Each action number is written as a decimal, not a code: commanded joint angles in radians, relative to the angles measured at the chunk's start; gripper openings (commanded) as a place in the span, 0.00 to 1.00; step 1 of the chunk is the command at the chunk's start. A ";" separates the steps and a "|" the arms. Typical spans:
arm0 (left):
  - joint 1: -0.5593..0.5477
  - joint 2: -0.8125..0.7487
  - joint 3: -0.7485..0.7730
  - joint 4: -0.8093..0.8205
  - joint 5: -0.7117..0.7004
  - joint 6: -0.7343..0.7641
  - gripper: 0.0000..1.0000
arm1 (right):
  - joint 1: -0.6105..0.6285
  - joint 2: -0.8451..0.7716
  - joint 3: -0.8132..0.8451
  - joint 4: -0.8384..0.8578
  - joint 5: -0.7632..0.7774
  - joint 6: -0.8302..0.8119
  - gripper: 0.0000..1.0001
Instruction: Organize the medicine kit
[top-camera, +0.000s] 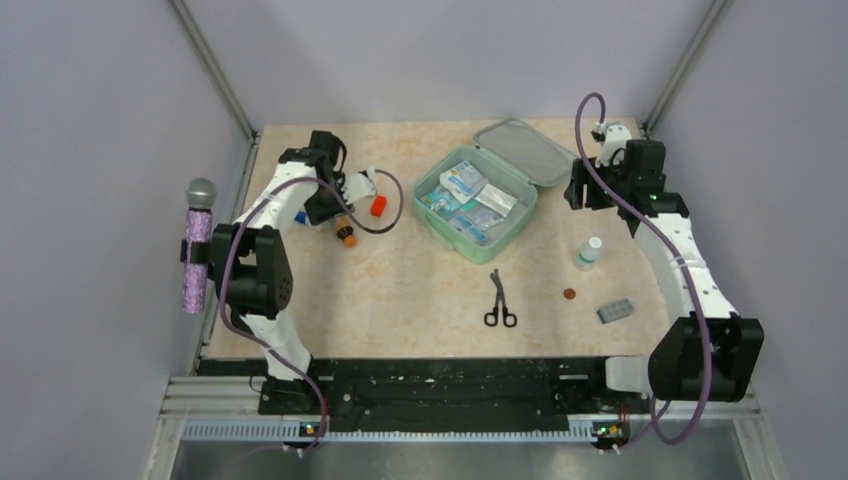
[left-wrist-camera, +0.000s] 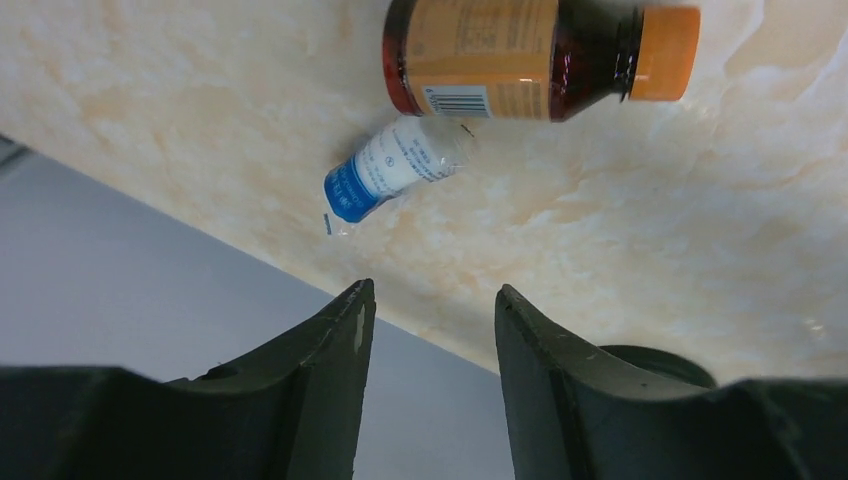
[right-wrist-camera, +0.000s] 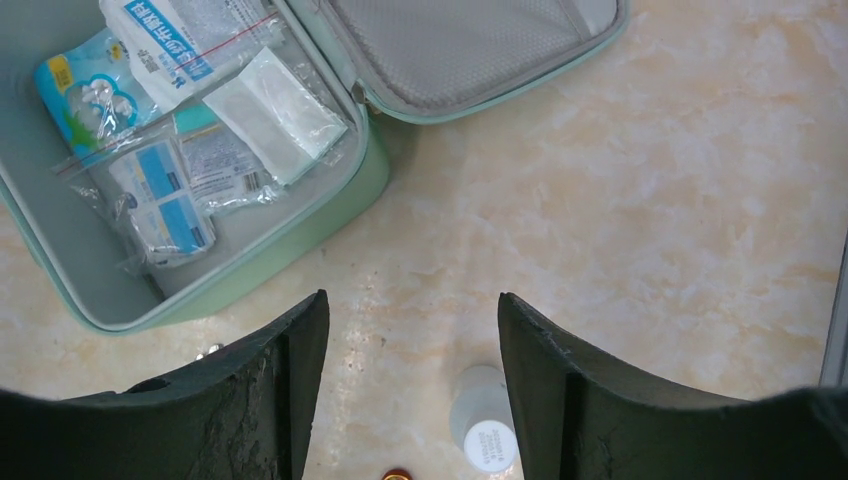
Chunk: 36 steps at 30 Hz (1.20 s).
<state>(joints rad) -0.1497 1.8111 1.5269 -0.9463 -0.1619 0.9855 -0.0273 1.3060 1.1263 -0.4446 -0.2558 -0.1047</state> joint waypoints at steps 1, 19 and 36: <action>0.057 0.058 0.060 -0.084 0.084 0.319 0.54 | -0.003 -0.029 0.009 0.038 -0.018 0.021 0.62; 0.101 0.230 0.031 0.094 0.111 0.597 0.46 | -0.002 -0.027 0.003 0.034 -0.036 0.030 0.61; 0.125 0.145 0.042 -0.097 0.174 0.525 0.09 | -0.003 -0.013 0.013 0.030 -0.036 0.027 0.60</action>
<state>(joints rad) -0.0372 2.0331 1.5486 -0.8867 -0.0551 1.5360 -0.0277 1.3052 1.1259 -0.4404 -0.2859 -0.0818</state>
